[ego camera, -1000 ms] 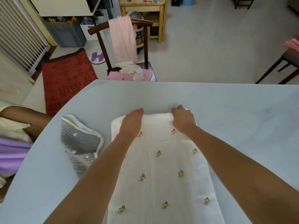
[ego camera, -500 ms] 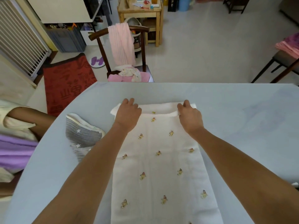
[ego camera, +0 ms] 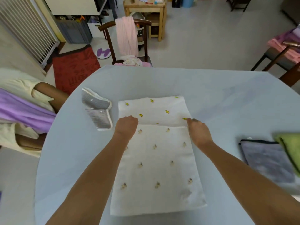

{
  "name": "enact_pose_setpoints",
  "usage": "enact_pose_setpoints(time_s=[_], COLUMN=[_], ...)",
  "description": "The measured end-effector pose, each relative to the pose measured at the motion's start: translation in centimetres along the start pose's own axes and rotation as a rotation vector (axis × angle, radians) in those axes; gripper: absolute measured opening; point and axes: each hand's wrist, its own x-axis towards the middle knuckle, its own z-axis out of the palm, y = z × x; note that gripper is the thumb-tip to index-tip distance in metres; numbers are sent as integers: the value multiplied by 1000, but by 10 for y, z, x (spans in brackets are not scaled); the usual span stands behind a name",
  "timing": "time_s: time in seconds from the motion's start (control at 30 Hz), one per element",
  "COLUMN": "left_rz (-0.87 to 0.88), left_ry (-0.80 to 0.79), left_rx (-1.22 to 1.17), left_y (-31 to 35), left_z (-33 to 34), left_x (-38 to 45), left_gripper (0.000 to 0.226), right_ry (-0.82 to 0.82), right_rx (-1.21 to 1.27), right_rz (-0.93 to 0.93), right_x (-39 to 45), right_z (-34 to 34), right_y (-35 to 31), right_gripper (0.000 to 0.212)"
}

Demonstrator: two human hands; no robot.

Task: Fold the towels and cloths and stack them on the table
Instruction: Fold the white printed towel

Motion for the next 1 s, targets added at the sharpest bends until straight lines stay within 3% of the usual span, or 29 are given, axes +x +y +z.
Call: enact_pose_setpoints(time_s=[0.1, 0.27, 0.33, 0.47, 0.6, 0.73, 0.9, 1.0], left_rz=[-32, 6, 54, 17, 59, 26, -62, -85], left_ry=[161, 271, 270, 153, 248, 237, 141, -4], left_rx=[-101, -113, -150, -180, -205, -189, -235, -247], left_y=[16, 31, 35, 48, 57, 73, 85, 92], left_z=[18, 30, 36, 64, 101, 107, 118, 142], left_x=[-58, -107, -137, -200, -235, -264, -277, -284], left_gripper=[18, 36, 46, 38, 46, 45, 40, 34], right_ry=[-40, -29, -11, 21, -2, -71, -150, -236], right_rx=[-2, 24, 33, 94, 116, 120, 101, 92], right_rz=[10, 97, 130, 135, 144, 125, 79, 39], right_x=[-58, -111, -140, -205, -252, -282, -290, -296], right_z=[7, -1, -1, 10, 23, 31, 42, 54], right_y=[-3, 0, -2, -19, -21, -19, -11, -3], right_gripper=[38, 27, 25, 19, 19, 19, 27, 34])
